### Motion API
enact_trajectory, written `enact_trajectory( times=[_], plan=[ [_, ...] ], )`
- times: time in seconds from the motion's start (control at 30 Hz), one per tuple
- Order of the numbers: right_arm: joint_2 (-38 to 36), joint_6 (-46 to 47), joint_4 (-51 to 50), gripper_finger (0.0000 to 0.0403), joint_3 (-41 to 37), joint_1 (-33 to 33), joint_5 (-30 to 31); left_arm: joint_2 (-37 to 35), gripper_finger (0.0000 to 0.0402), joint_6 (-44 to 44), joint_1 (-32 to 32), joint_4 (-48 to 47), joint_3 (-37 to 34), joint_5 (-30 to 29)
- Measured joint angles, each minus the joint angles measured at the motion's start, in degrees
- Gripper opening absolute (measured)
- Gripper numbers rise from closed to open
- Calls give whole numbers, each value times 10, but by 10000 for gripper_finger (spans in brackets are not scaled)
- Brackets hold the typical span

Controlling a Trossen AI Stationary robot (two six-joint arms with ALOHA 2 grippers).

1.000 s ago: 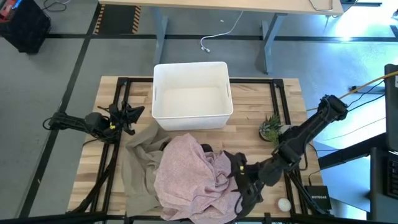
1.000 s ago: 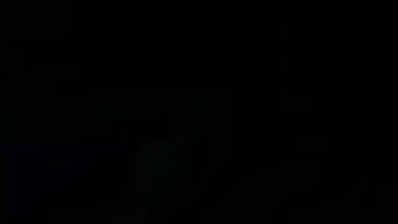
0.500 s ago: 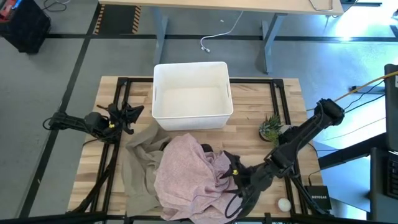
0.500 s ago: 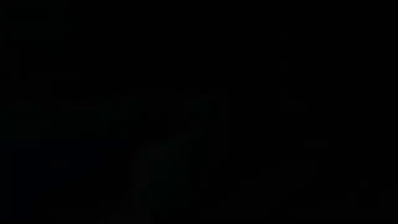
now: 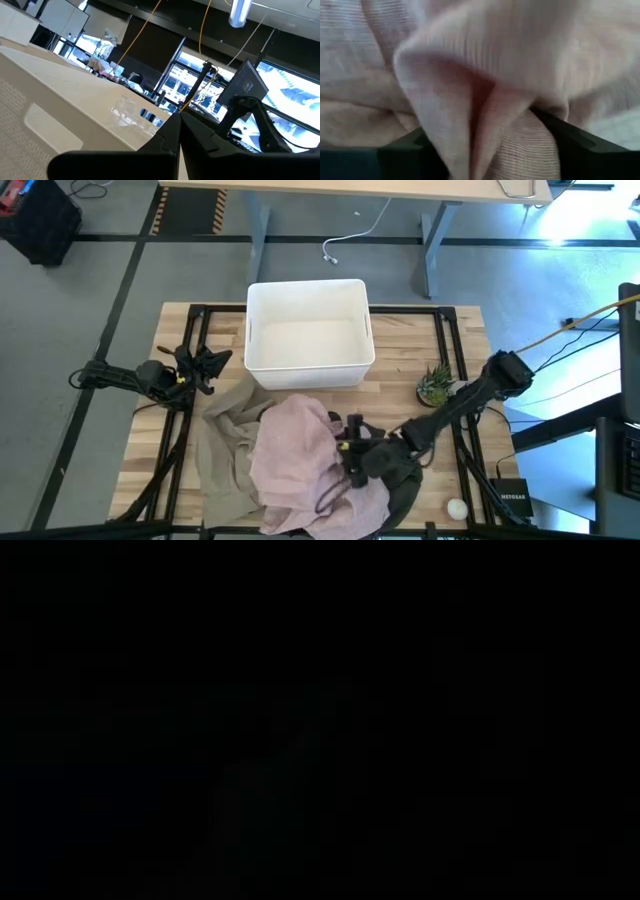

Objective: Sort clothes
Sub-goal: Put the pink dress into the white bin

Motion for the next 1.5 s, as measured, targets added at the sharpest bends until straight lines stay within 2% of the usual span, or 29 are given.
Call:
enact_trajectory(
  times=[0.07,0.13,0.27,0.3,0.47,0.6,0.83,1.07,1.2,1.3,1.4,1.5],
  plan=[
    [10,0,-2,209,0,-13,-28,0,4,3,0,0,0,0],
    [17,0,-16,163,0,-22,-36,0,4,8,0,0,0,-2],
    [17,-21,-34,37,0,-27,-17,0,4,11,0,0,0,-6],
    [12,-37,-34,22,-1,-25,-7,0,4,11,0,0,0,-6],
    [-32,-69,-55,32,24,-8,75,0,4,15,0,1,0,-6],
    [-74,-109,-95,13,71,-1,139,0,4,15,0,1,0,-6],
    [-126,-254,-100,17,171,-21,247,0,4,15,0,2,0,-6],
    [-140,-437,-33,13,302,-99,264,0,4,15,0,2,0,-10],
    [-140,-529,71,16,387,-166,202,0,4,15,0,2,0,-10],
    [-140,-557,165,13,447,-222,131,0,4,15,0,3,0,-10],
    [-139,-544,248,13,502,-278,35,0,4,15,0,3,0,-10],
    [-133,-486,320,15,542,-323,-49,0,4,23,0,5,0,-10]
  ],
)
